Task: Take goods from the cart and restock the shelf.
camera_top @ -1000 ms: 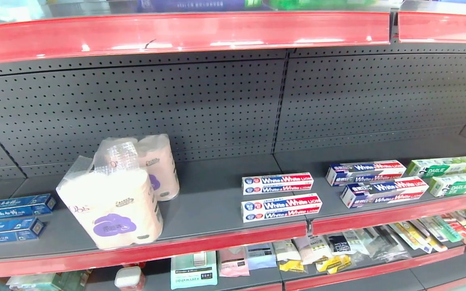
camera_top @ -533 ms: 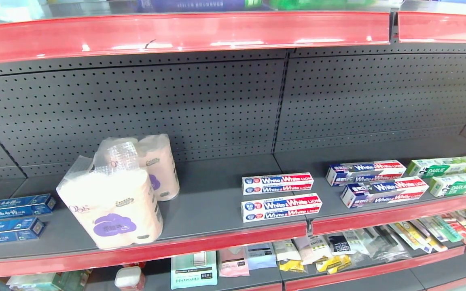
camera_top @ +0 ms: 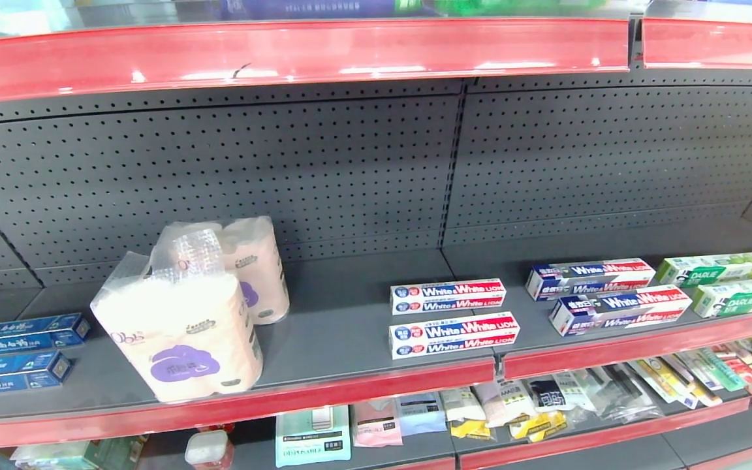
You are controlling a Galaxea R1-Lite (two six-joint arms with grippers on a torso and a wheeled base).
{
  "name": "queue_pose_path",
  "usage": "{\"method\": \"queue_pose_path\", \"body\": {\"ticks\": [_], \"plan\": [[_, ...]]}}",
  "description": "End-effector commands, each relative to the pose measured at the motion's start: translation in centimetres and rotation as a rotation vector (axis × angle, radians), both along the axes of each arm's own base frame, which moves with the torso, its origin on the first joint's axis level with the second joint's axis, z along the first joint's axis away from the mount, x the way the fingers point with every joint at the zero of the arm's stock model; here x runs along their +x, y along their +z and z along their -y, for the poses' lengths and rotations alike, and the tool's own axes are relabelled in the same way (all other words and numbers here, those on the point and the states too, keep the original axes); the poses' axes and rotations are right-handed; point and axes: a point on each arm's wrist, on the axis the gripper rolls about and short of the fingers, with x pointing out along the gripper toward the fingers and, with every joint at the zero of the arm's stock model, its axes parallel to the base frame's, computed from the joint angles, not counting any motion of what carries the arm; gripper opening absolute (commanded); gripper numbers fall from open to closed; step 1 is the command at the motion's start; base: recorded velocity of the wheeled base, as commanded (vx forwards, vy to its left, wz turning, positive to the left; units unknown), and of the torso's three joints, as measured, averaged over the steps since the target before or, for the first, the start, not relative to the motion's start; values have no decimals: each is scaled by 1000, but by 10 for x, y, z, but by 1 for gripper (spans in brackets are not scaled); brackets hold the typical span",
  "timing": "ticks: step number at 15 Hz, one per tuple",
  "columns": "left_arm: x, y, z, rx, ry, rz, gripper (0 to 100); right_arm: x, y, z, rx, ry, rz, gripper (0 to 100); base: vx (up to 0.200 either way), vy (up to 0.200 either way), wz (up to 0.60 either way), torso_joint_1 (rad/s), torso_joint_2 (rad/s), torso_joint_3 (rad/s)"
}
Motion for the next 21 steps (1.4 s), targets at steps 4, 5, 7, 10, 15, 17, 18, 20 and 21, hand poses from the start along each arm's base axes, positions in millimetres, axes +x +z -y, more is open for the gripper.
{"method": "queue_pose_path", "body": {"ticks": [4,5,7,10,15,17,18,20,21], "plan": [[36,-34,-27,-134,43,-227,100,0,0,0,0,0,-1,100,0,0,0,0,0,0],[40,-39,-29,-154,38,-252,100,0,0,0,0,0,-1,100,0,0,0,0,0,0],[50,-48,-34,-190,19,-303,100,0,0,0,0,0,-3,100,0,0,0,0,0,0],[72,-51,-44,-208,18,-335,100,0,0,0,0,0,-1,100,0,0,0,0,0,0],[97,-63,-49,-203,-15,-347,100,0,0,0,0,0,-3,100,0,0,0,0,0,0],[108,-72,-52,-233,-94,-361,100,0,0,0,0,0,-1,100,0,0,0,0,0,0],[111,-74,-53,-234,-107,-360,100,0,0,0,0,0,-1,100,0,0,0,0,0,0],[119,-76,-56,-234,-132,-339,100,0,0,0,0,0,-1,100,0,0,0,0,0,0],[123,-78,-57,-240,-144,-335,100,0,0,0,0,0,-1,100,0,0,0,0,0,0]]}}
